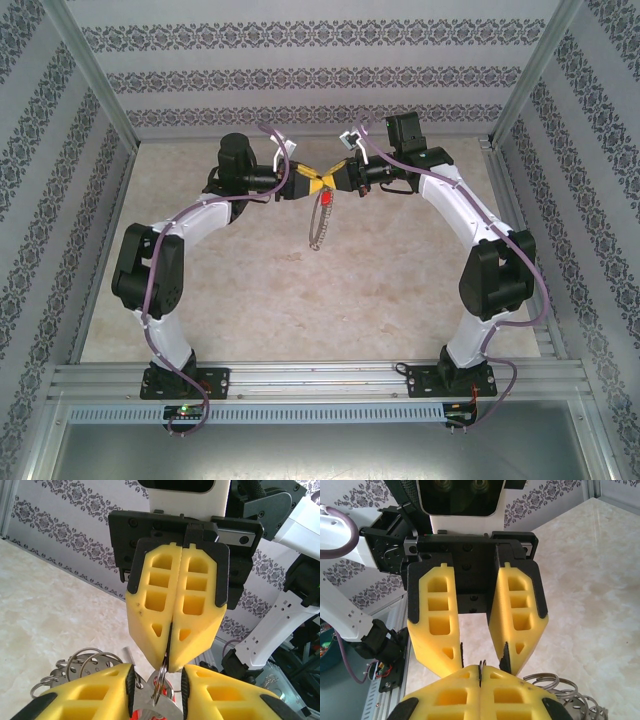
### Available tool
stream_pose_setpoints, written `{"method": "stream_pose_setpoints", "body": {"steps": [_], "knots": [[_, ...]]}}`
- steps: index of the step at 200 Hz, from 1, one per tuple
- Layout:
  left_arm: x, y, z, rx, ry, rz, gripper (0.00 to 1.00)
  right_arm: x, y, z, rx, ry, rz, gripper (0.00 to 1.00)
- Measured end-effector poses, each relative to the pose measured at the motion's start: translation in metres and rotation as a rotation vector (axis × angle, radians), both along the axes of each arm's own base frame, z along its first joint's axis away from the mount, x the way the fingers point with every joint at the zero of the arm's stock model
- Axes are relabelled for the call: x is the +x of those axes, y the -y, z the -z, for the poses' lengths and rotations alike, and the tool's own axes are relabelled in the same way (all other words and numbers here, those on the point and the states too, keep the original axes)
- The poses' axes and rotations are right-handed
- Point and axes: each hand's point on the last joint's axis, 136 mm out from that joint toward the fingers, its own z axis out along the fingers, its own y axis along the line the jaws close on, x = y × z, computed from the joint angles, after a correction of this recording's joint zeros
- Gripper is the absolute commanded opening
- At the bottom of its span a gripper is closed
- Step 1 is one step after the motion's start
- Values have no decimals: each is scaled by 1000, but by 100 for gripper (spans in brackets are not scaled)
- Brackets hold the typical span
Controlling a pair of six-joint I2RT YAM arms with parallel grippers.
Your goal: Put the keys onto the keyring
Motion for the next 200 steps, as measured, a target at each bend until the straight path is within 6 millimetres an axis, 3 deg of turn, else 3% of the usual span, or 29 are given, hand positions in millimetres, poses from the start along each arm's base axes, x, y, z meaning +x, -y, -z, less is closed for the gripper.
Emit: {"method": "stream_pose_setpoints", "body": {"steps": [19, 75, 124, 200], "knots": [[0, 0, -5, -17, 8, 6, 21, 0, 0, 0, 0, 0, 0, 0], [2, 2, -6, -60, -17, 35, 18, 1, 1, 0, 1, 1, 3, 0], [2, 1, -6, -75, -27, 44, 0, 3, 3, -1, 5, -14, 14, 0], [5, -1, -2, -34, 28, -26, 0, 6, 2, 1, 8, -29, 28, 1]]}}
